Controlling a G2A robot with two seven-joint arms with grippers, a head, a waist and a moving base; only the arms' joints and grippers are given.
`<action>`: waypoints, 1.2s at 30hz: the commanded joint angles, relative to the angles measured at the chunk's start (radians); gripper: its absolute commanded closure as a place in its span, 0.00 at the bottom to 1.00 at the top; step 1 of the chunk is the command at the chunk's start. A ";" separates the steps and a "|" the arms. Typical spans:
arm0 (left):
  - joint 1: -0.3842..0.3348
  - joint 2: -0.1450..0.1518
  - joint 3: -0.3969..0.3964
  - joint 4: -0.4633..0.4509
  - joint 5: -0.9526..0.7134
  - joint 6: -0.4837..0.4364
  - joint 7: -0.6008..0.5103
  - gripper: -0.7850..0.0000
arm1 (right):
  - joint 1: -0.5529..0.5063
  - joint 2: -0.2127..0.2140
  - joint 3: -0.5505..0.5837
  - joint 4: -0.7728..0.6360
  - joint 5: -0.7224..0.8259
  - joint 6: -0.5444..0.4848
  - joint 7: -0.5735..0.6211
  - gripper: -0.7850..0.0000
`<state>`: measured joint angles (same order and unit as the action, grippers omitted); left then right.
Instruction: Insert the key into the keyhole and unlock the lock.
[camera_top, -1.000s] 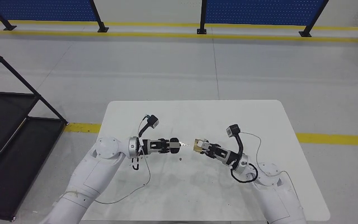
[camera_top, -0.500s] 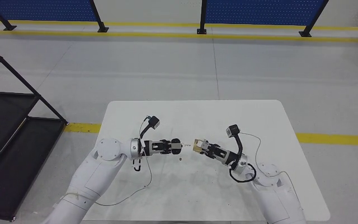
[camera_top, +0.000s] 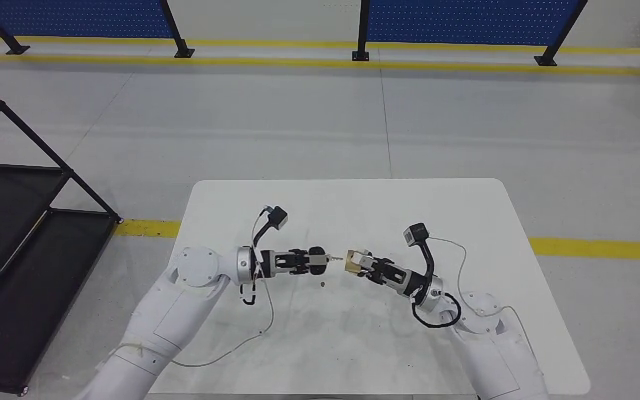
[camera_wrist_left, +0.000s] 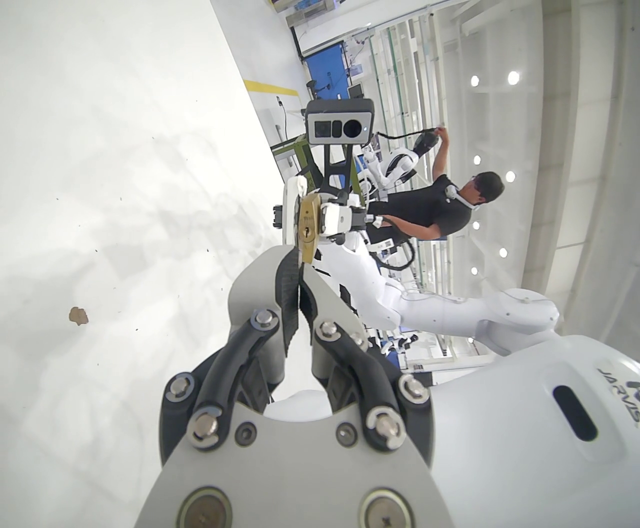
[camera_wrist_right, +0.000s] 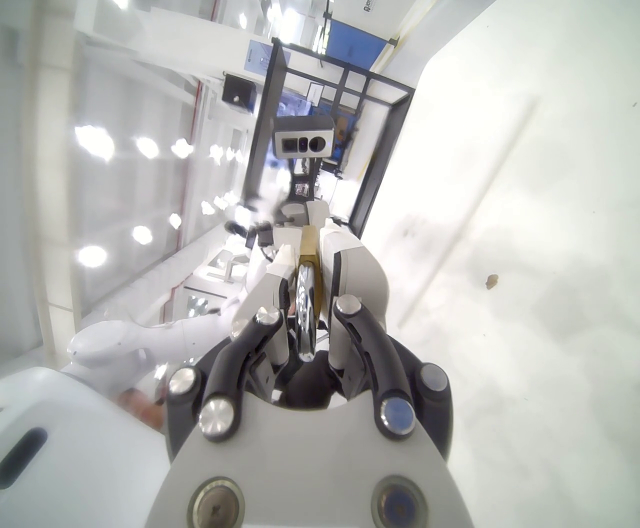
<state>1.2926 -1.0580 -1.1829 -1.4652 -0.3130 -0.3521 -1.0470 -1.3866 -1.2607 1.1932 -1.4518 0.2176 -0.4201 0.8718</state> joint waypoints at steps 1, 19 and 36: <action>-0.001 0.000 0.003 0.000 0.000 -0.001 0.001 1.00 | 0.001 0.001 -0.002 0.000 -0.001 -0.002 -0.002 1.00; -0.010 0.000 0.019 0.012 -0.014 -0.009 -0.001 1.00 | 0.001 0.011 -0.020 0.001 -0.007 -0.011 -0.028 1.00; -0.018 0.000 0.033 0.016 -0.016 -0.007 0.001 1.00 | -0.002 0.021 -0.030 -0.006 -0.004 -0.018 -0.036 1.00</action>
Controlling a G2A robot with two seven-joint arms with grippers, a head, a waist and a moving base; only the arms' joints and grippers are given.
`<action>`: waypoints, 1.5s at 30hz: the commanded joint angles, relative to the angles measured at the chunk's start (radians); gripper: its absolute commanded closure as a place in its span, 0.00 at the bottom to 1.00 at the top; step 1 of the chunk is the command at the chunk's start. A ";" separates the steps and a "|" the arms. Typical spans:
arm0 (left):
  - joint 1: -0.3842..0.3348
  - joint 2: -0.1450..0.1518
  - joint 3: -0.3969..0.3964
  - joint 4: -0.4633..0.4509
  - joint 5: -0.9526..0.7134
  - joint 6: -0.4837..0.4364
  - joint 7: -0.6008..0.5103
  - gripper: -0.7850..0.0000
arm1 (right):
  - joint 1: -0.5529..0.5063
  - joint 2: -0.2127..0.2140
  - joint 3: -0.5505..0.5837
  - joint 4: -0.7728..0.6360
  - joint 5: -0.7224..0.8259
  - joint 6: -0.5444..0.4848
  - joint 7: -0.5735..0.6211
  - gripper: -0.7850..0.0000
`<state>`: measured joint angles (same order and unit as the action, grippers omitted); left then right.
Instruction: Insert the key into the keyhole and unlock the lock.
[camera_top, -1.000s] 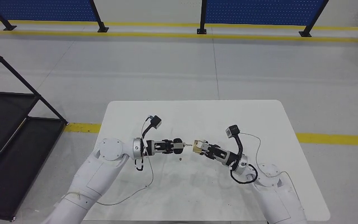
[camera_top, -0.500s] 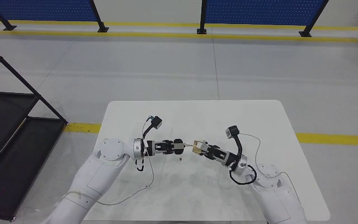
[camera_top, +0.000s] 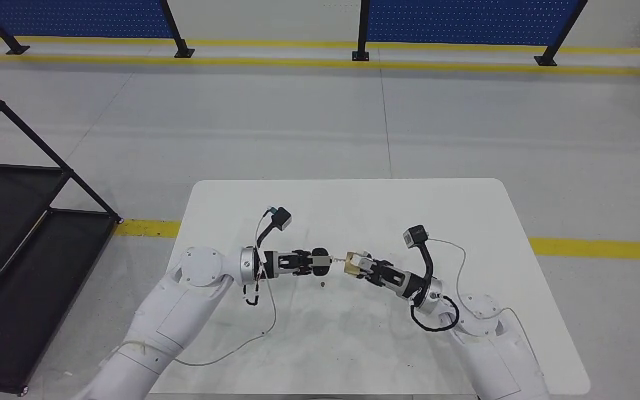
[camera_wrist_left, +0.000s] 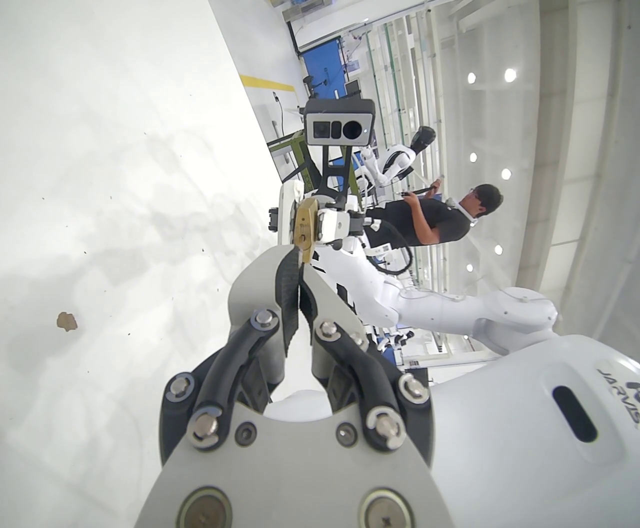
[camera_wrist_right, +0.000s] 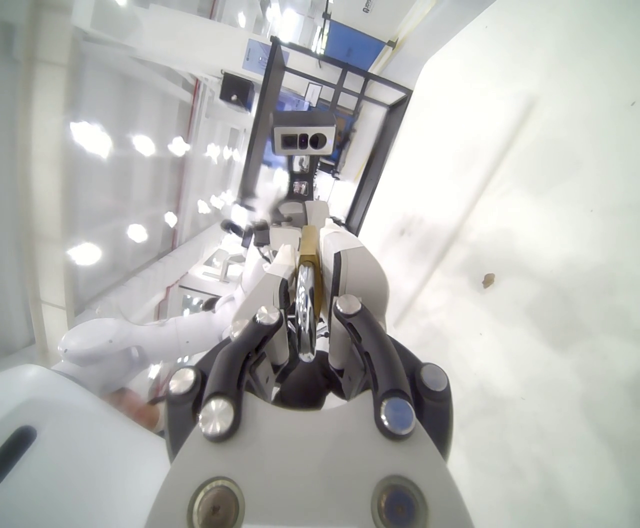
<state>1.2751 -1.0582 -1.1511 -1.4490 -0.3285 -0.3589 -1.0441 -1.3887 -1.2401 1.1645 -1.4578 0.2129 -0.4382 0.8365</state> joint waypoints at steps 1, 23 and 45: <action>-0.001 0.000 0.002 0.000 0.000 0.000 -0.002 1.00 | 0.001 0.001 -0.002 0.000 0.000 0.000 0.000 1.00; -0.020 -0.001 0.025 0.009 0.018 -0.003 -0.005 1.00 | 0.016 0.011 -0.024 0.002 -0.013 -0.001 0.003 1.00; -0.023 0.000 0.041 0.002 0.034 -0.002 -0.001 1.00 | 0.018 0.022 -0.043 -0.013 -0.039 0.011 -0.014 1.00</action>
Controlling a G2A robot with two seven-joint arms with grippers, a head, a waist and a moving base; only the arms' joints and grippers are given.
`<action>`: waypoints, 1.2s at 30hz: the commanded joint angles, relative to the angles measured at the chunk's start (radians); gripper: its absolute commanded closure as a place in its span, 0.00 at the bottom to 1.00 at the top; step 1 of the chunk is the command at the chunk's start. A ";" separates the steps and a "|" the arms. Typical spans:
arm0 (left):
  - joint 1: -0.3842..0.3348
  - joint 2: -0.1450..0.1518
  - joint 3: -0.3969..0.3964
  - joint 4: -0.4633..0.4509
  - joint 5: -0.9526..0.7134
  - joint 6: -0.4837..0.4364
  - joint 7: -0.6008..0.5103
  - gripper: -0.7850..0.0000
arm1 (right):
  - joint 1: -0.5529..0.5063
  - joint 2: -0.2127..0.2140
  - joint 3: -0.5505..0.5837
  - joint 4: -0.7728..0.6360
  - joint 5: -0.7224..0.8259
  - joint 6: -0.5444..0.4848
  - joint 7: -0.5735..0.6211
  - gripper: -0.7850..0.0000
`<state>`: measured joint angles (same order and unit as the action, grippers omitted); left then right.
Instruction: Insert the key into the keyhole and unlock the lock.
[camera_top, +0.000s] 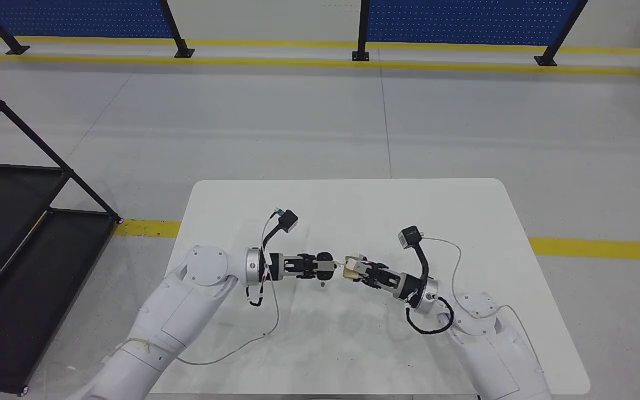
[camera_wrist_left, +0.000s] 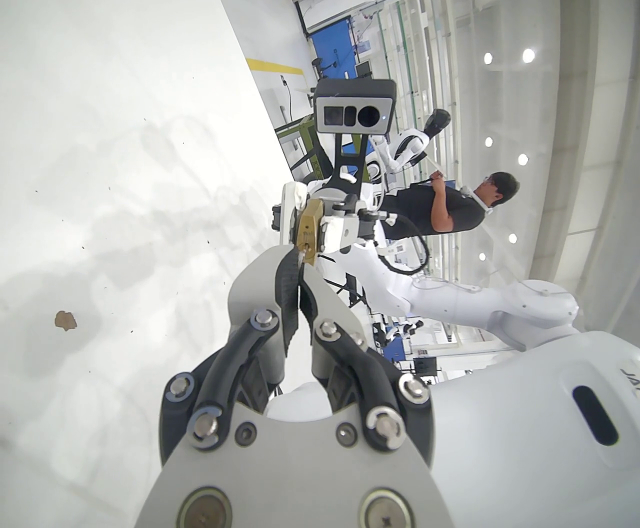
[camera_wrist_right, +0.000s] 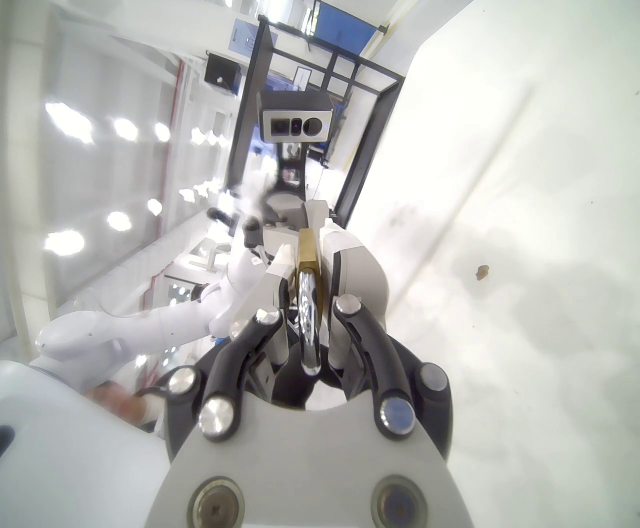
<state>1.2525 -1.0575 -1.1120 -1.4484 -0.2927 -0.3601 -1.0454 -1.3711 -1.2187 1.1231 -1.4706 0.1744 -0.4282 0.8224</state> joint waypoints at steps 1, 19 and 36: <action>-0.001 0.000 0.003 0.002 -0.002 0.000 0.000 1.00 | 0.001 0.001 -0.002 0.000 0.000 0.001 0.000 1.00; -0.010 -0.001 0.019 0.006 0.004 -0.005 -0.002 1.00 | 0.006 0.008 -0.009 -0.001 0.019 0.012 0.002 1.00; -0.008 0.002 0.019 0.008 0.026 -0.060 0.000 1.00 | 0.016 0.013 -0.021 0.003 0.033 0.040 -0.005 1.00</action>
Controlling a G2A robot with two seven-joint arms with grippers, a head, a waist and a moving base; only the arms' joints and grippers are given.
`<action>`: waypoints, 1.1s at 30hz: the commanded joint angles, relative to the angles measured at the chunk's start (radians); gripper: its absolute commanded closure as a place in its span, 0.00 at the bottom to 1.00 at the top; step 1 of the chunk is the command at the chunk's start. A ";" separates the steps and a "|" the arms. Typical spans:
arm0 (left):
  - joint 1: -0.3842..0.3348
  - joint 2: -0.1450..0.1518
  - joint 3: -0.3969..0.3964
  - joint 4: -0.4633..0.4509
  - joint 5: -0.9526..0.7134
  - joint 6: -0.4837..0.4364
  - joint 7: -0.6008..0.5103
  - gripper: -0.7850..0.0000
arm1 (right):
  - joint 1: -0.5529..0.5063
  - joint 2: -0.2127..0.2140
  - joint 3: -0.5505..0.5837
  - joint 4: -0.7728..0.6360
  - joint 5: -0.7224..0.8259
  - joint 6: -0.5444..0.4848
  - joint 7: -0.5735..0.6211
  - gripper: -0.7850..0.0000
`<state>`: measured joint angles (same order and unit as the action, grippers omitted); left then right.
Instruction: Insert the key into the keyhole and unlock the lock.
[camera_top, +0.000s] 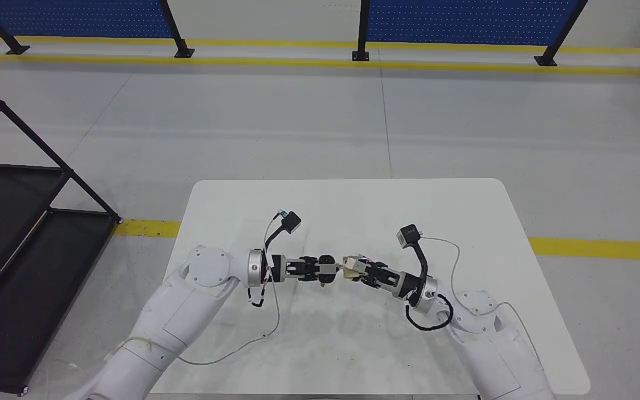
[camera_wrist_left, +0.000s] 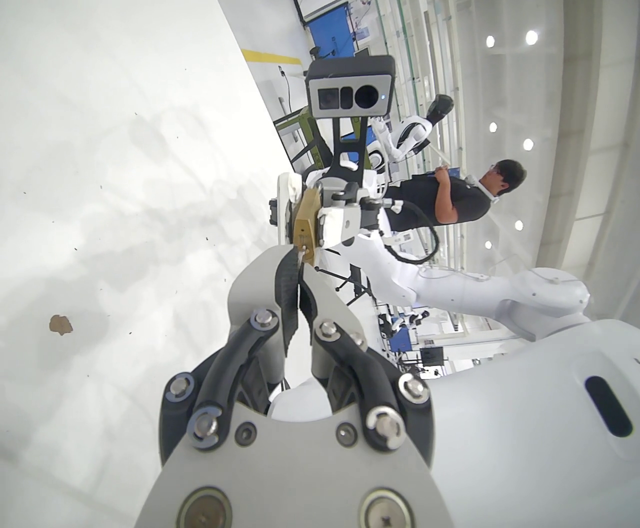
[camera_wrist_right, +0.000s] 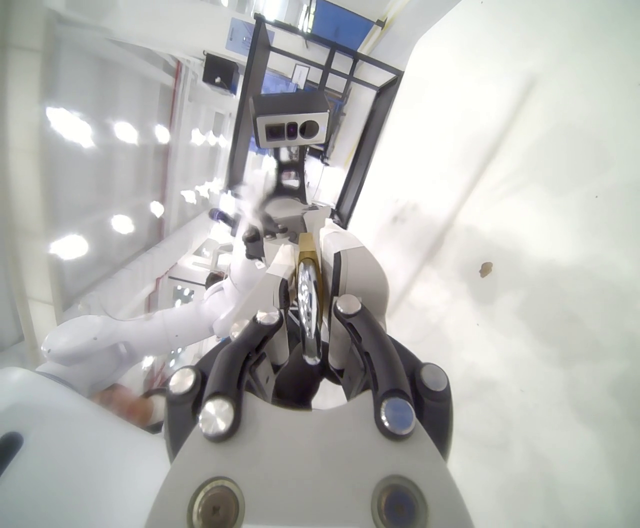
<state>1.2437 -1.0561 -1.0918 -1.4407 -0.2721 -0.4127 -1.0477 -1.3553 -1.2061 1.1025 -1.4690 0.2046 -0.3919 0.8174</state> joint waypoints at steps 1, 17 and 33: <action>0.002 0.001 -0.001 0.002 0.008 -0.013 0.004 1.00 | 0.002 0.000 -0.002 0.002 0.008 0.007 0.001 1.00; -0.007 0.000 0.005 0.025 0.012 -0.064 0.019 1.00 | 0.018 0.001 -0.015 0.029 0.060 0.020 0.019 1.00; -0.002 0.007 -0.020 0.042 -0.046 -0.078 0.004 0.00 | 0.019 0.001 -0.015 0.030 0.062 0.020 0.021 1.00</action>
<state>1.2398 -1.0497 -1.1097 -1.3983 -0.3139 -0.4871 -1.0422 -1.3359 -1.2048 1.0872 -1.4388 0.2662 -0.3720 0.8386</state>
